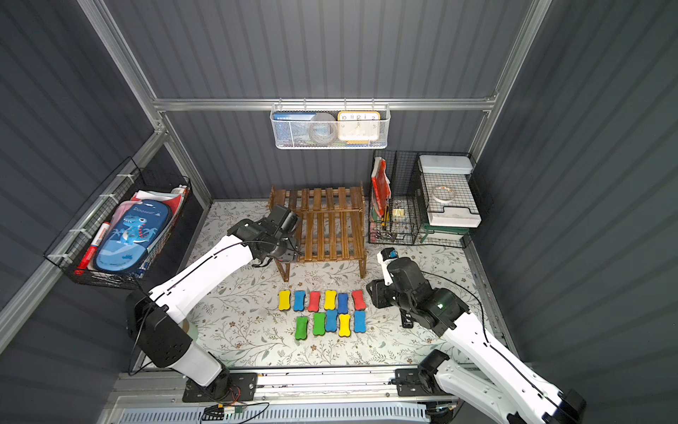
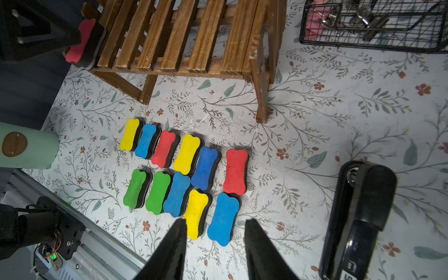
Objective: Remove the whiteboard erasers from the shelf
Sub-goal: Pick up the whiteboard eraser from the shelf.
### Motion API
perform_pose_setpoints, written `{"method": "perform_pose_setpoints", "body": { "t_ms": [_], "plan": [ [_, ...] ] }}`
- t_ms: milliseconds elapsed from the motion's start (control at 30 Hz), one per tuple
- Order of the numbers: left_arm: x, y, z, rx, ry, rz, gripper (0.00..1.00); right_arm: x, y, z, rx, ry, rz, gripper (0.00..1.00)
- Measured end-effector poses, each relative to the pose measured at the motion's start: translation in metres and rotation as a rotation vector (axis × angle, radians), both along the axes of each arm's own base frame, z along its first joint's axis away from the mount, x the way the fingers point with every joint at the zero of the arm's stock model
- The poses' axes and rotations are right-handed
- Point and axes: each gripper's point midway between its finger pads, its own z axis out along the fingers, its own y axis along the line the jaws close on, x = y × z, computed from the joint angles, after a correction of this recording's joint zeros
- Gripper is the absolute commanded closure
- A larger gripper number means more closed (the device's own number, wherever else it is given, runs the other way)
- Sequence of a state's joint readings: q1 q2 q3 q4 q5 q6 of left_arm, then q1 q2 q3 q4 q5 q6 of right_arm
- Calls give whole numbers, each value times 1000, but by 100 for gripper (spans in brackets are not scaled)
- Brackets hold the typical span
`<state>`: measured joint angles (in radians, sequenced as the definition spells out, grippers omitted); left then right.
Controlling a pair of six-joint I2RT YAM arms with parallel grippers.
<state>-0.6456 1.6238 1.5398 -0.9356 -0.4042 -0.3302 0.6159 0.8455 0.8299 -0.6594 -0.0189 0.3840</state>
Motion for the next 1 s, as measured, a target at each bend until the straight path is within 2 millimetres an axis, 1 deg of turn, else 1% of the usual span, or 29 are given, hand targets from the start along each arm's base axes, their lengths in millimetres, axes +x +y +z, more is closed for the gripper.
{"method": "perform_pose_setpoints", "body": {
  "t_ms": [100,200,333,400,633,800,900,1000],
  "plan": [
    [4,-1,-6,9,4,-6,35,0,0,0,0,0,-1,56],
    [6,0,-11,20,13,-6,35,0,-1,0,0,0,-3,56],
    [7,1,-18,29,26,-6,36,1,-1,0,0,0,-5,56],
    [6,2,-22,36,33,-7,38,1,-1,0,0,0,-5,56],
    [9,2,-25,42,24,-6,49,1,-1,0,0,0,-6,56],
    [10,0,-32,50,36,-7,50,2,-2,0,0,0,-11,56],
    [11,0,-32,50,35,-7,56,2,-3,0,0,0,-12,56],
    [11,0,-32,50,35,-7,57,2,-3,0,0,0,-12,56]
  ]
}}
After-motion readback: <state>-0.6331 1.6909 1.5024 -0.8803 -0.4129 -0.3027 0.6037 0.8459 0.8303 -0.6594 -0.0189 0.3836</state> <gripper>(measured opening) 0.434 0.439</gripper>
